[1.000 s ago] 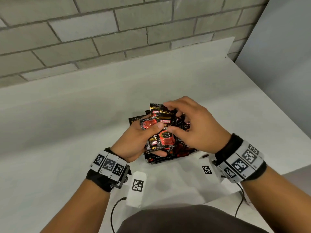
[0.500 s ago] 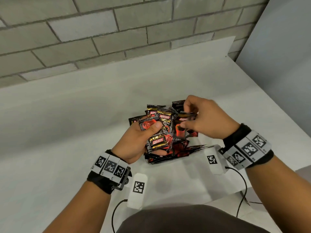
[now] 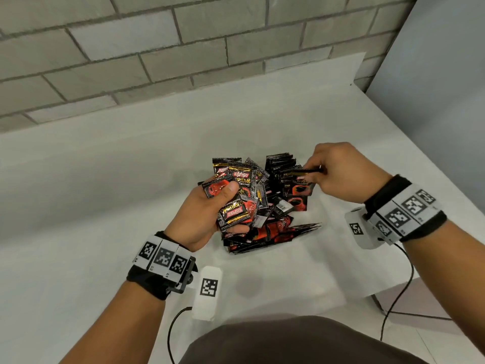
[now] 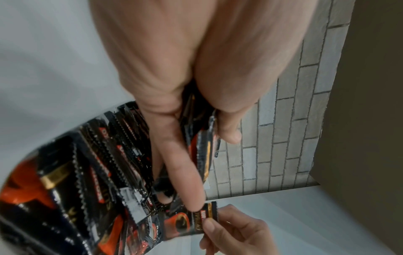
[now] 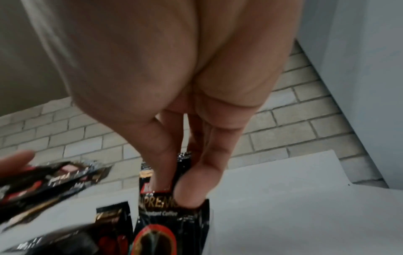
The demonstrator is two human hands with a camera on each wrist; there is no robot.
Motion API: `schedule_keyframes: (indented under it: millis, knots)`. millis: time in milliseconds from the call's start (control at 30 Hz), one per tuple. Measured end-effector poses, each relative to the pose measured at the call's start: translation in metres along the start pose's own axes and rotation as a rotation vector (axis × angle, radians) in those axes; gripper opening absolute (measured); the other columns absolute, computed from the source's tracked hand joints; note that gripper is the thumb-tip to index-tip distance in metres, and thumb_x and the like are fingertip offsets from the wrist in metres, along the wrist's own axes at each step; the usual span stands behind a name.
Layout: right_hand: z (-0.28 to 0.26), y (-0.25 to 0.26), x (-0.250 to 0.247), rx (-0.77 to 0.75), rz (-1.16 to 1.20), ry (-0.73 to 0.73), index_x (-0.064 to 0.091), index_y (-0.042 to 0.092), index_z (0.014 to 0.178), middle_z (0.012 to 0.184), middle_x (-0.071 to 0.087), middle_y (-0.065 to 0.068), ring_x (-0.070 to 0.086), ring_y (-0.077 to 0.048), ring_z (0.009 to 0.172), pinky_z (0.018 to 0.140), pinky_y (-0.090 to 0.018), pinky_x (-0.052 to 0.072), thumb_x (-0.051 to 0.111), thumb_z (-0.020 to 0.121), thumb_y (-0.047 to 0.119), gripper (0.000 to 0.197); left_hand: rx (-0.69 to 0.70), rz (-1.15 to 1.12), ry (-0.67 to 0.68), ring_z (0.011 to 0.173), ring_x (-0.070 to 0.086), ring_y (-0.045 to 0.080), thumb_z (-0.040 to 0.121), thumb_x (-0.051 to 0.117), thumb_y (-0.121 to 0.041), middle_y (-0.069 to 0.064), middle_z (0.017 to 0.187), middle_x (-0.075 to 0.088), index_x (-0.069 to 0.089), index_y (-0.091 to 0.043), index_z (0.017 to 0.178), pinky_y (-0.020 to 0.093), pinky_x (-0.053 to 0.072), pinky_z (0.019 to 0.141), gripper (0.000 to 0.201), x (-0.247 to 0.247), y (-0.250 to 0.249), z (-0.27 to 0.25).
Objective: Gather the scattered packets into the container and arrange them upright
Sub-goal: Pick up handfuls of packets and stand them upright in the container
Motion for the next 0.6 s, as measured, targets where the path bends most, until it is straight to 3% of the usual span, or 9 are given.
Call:
schedule_keyframes:
  millis: [167,367,600]
  knots:
    - [0.01,0.0,0.022,0.023,-0.088,0.042,0.074,0.014,0.09,0.083,0.056,0.007,0.054,-0.016,0.076,0.071,-0.027,0.042,0.077,0.084,0.016,0.007,0.002,0.012,-0.002,0.099,0.076,0.034,0.102,0.057,-0.025,0.014,0.116,0.076,0.064,-0.014,0.127,0.047,0.065,0.065,0.029,-0.002,0.0,-0.003]
    - [0.016,0.005,0.029,0.016,-0.14,0.146,0.069,0.011,0.082,0.081,0.058,0.003,0.052,-0.017,0.076,0.068,-0.028,0.039,0.073,0.082,0.009,0.004,0.004,0.014,-0.001,0.099,0.076,0.033,0.101,0.057,-0.026,0.012,0.115,0.077,0.064,-0.016,0.127,0.044,0.065,0.064,0.029,-0.005,-0.001,-0.003]
    - [0.017,0.005,0.037,0.07,-0.127,0.152,0.051,0.02,0.077,0.081,0.057,0.002,0.053,-0.02,0.074,0.062,-0.03,0.038,0.08,0.075,0.012,0.031,-0.002,0.003,0.013,0.1,0.076,0.035,0.095,0.061,-0.029,0.013,0.116,0.076,0.064,-0.015,0.128,0.046,0.065,0.065,0.036,-0.002,0.0,-0.002]
Point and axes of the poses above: each hand's wrist, its own z-axis towards the middle knuckle, its own x-axis out of the palm, y = z × x, the point moved 6 cm from there along z, towards the middle knuckle
